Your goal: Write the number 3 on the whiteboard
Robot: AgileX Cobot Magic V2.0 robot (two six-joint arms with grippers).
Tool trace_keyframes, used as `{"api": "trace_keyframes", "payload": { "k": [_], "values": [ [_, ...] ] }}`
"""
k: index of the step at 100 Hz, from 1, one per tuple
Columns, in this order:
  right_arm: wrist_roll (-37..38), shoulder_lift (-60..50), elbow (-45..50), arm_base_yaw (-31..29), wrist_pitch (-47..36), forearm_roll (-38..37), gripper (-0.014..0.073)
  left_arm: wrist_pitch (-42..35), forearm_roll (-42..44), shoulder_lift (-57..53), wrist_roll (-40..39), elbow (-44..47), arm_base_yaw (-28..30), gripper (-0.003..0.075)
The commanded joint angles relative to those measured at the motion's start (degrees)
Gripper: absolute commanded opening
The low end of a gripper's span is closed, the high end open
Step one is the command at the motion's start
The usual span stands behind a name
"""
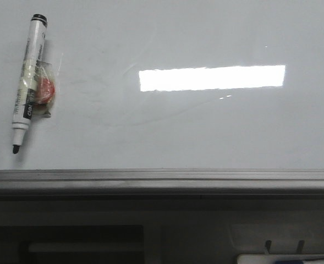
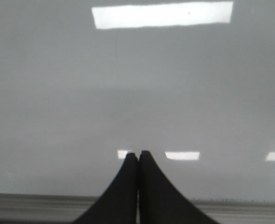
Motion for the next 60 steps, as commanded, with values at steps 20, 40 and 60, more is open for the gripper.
{"api": "trace_keyframes", "payload": {
  "k": [20, 40, 60],
  "values": [
    [-0.1, 1.17, -2.46, -0.24, -4.86, 0.29, -0.0061, -4.48, -2.16, 2.44, -0.28, -2.95, -0.26, -0.002],
    [-0.1, 1.17, -2.46, -0.24, -4.86, 0.29, -0.0061, -4.65, -2.16, 2.63, -0.28, -2.82, -0.26, 0.0109],
    [-0.1, 1.17, -2.46, -0.24, -9.73, 0.29, -0.0061, -13.16, -2.74, 3.49, -0.28, -0.02, -0.26, 0.0419]
  ]
}}
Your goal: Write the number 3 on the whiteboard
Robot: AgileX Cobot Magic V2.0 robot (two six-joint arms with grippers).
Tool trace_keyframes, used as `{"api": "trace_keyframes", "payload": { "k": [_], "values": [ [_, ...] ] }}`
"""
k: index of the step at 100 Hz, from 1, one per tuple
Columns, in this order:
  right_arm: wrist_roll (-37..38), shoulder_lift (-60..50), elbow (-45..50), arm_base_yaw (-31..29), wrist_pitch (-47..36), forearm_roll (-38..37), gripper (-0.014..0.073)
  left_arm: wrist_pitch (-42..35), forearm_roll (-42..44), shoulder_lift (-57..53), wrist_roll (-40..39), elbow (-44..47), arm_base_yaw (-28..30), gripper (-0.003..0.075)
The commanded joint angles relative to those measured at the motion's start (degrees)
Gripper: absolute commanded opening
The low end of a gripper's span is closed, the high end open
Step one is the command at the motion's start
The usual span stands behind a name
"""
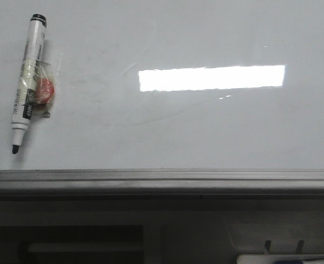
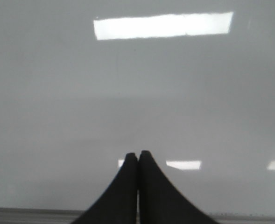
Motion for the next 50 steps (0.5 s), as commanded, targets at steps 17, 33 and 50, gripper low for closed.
{"api": "trace_keyframes", "payload": {
  "k": [17, 33, 50],
  "values": [
    [0.12, 1.09, -2.06, -0.24, -7.99, 0.26, -0.0061, -14.5, 0.31, 1.37, 0.72, 0.55, -0.26, 0.0417],
    [0.12, 1.09, -2.42, -0.24, -6.0, 0.5, -0.0061, -13.89, 5.54, 1.37, 0.97, -1.55, -2.81, 0.0417],
    [0.12, 1.09, -3.26, -0.24, -3.7, 0.64, -0.0061, -11.27, 6.17, 2.21, 1.33, -3.16, -10.36, 0.0417]
  ]
}}
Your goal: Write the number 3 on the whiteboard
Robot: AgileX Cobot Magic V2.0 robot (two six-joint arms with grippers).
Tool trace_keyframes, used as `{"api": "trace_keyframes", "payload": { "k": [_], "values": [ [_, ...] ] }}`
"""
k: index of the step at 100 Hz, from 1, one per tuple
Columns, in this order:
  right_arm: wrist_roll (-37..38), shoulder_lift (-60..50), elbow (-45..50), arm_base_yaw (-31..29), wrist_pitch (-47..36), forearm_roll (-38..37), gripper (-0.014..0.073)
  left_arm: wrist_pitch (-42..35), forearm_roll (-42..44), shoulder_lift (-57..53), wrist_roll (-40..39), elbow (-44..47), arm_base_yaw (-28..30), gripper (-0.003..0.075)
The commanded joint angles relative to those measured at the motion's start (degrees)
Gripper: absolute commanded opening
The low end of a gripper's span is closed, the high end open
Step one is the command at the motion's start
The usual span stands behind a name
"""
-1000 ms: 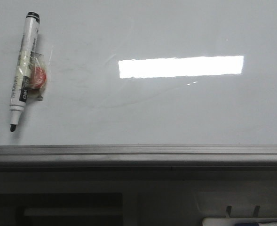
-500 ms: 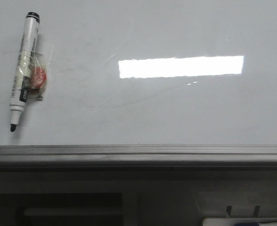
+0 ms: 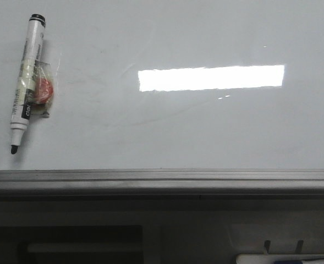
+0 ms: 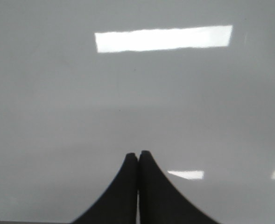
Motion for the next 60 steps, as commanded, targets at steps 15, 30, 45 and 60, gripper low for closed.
{"api": "trace_keyframes", "payload": {
  "k": [15, 30, 45, 60],
  "values": [
    [0.08, 1.09, -4.49, -0.24, 0.55, 0.16, -0.0061, -2.6, -1.44, 6.85, 0.15, -3.62, -14.16, 0.0417],
    [0.08, 1.09, -4.49, -0.24, 0.31, 0.38, -0.0061, -5.78, -5.13, 14.04, 0.15, -3.62, -23.37, 0.0408],
    [0.08, 1.09, -4.49, -0.24, 0.81, 2.25, -0.0061, -11.82, -11.73, 20.54, 0.15, -3.62, -30.81, 0.0408],
    [0.08, 1.09, -4.49, -0.24, 0.81, 2.25, -0.0061, -15.11, -16.37, 26.5, 0.15, -3.62, -35.53, 0.0408]
  ]
}}
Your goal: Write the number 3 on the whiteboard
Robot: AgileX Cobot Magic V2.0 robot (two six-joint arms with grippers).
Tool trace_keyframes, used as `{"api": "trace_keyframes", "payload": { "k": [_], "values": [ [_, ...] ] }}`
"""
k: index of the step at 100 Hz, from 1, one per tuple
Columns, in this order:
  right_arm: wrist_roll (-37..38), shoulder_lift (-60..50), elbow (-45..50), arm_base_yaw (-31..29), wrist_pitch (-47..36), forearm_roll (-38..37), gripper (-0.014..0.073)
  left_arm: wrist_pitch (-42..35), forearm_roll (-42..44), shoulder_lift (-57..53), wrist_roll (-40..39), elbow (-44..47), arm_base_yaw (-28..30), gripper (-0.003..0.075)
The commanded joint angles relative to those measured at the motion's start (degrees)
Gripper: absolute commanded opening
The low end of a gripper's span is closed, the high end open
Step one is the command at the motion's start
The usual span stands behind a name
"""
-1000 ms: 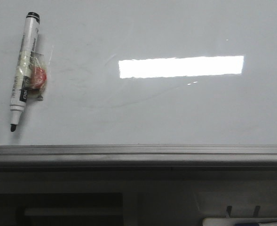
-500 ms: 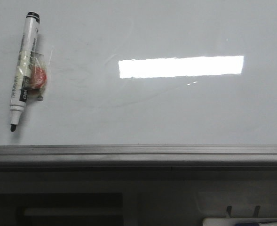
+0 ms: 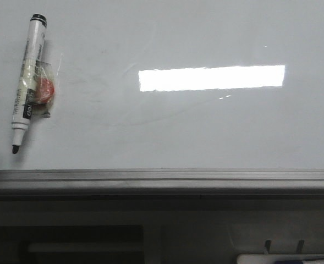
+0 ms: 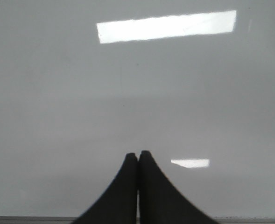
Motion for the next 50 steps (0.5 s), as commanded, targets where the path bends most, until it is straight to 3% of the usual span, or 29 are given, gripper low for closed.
{"api": "trace_keyframes", "payload": {
  "k": [1, 19, 50],
  "values": [
    [-0.05, 1.09, -2.12, -0.24, -3.9, 0.28, -0.0061, -6.89, -2.84, 3.06, -0.1, -2.23, -2.99, 0.0408],
    [-0.05, 1.09, -2.12, -0.24, -4.23, 0.28, -0.0061, -11.05, -4.49, 8.4, -0.1, -2.23, -6.64, 0.0408],
    [-0.05, 1.09, -2.12, -0.24, -4.71, 0.28, -0.0061, -15.6, -5.59, 14.83, -0.1, -2.42, -6.74, 0.0408]
  ]
}}
